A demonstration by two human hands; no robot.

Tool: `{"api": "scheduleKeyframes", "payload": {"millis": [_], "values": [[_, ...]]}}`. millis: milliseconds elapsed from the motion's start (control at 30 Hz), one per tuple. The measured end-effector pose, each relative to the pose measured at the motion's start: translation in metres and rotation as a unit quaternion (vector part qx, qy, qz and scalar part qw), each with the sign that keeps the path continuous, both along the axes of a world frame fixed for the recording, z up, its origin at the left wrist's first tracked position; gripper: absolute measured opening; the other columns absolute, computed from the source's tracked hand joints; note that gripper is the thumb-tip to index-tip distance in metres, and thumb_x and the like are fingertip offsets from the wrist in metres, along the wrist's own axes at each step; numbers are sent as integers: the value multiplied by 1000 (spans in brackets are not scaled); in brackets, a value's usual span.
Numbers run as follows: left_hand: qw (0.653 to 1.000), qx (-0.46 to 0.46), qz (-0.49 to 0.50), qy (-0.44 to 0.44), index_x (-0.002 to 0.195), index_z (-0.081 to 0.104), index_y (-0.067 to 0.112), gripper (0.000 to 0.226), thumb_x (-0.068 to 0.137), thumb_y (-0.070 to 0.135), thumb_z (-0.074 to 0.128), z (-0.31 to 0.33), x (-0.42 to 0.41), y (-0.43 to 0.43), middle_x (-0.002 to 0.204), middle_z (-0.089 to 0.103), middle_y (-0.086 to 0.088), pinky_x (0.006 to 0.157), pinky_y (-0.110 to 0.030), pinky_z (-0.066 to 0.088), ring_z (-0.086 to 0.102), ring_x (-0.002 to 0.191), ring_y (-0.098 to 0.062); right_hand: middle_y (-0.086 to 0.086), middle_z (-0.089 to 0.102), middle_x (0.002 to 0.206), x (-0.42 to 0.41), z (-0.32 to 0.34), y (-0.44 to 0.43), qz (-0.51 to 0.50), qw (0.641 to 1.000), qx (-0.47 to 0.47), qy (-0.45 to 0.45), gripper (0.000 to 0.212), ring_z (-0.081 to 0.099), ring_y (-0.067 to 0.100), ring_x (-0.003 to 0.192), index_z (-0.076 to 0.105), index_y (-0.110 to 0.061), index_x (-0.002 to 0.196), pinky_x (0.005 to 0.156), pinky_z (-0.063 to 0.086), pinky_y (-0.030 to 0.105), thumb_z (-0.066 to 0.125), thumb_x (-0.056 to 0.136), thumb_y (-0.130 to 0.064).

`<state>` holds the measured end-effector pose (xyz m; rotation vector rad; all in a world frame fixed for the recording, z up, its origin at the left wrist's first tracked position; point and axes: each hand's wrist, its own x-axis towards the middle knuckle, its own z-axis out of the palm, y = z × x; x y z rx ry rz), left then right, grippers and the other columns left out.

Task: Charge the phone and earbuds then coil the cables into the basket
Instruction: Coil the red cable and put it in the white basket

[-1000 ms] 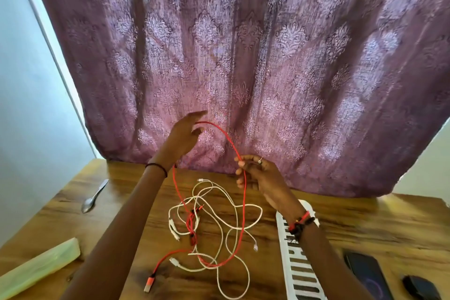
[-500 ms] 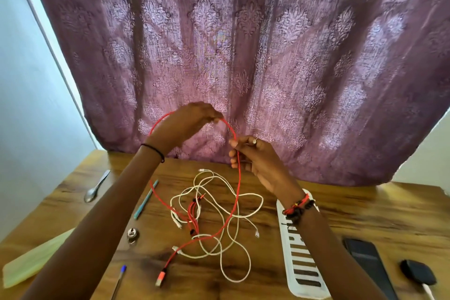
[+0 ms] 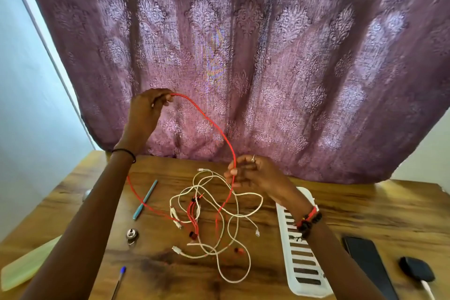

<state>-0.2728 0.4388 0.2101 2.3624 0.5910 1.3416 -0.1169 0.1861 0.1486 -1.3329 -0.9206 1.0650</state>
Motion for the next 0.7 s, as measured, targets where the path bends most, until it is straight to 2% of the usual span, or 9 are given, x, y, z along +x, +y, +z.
{"api": "scheduleKeyframes", "payload": {"millis": [133,233,333,400,467,533,600,633,700], "values": [[981,-165,-102,-29,102,65,4,16,91,5,54,4,-7,-9,79,73,7,73,-11,50,65,68,4,8,74,83,10,28,-1,-46,996,79,13,11,72,20,79,61,-5,89,74,59,33,56,85,5],[901,-358,-241,-46,94,71,12,21,91,10,50,8,-16,-23,79,74,1,70,-20,56,70,73,-10,5,74,81,21,44,3,-82,987,136,6,14,72,17,78,57,-5,89,74,58,32,50,89,8],[841,-461,-273,72,107,66,12,25,93,11,45,3,-21,-29,90,73,-9,65,-28,58,71,78,-20,7,74,86,36,50,11,-120,976,182,4,15,71,20,83,57,-5,91,77,59,33,48,90,7],[825,-456,-289,164,113,62,15,30,92,1,45,-8,-15,-30,96,72,-11,67,-33,58,71,81,-20,9,73,92,45,49,18,-134,970,204,14,13,70,22,89,57,-5,94,77,58,32,48,91,5],[863,-362,-267,231,118,59,26,41,88,-1,55,-24,0,-33,101,71,-4,76,-32,53,68,81,-7,10,73,93,51,45,26,-133,963,227,47,14,70,22,89,56,-5,94,75,58,30,46,92,5],[909,-200,-221,291,129,50,26,50,82,33,66,-40,19,-44,114,61,3,89,-18,45,58,94,7,10,73,92,54,41,34,-127,957,248,77,16,70,23,89,56,-6,93,76,58,31,44,93,5],[928,-101,-205,294,133,48,15,84,69,70,57,-60,38,-51,129,52,-1,104,-17,32,45,117,0,10,73,93,56,40,42,-117,951,264,106,18,70,24,89,55,-6,93,79,58,33,42,93,7],[931,-125,-216,268,128,52,10,84,67,67,58,-69,46,-54,129,52,-5,105,-19,32,45,118,-1,11,73,92,58,40,46,-114,948,272,122,18,70,24,89,55,-5,92,80,58,33,42,92,7],[929,-162,-233,237,114,63,6,58,74,47,62,-78,59,-58,119,62,-14,96,-18,41,54,100,10,11,73,91,62,42,51,-116,939,287,148,17,70,24,88,54,-5,90,79,58,33,43,91,8]]}}
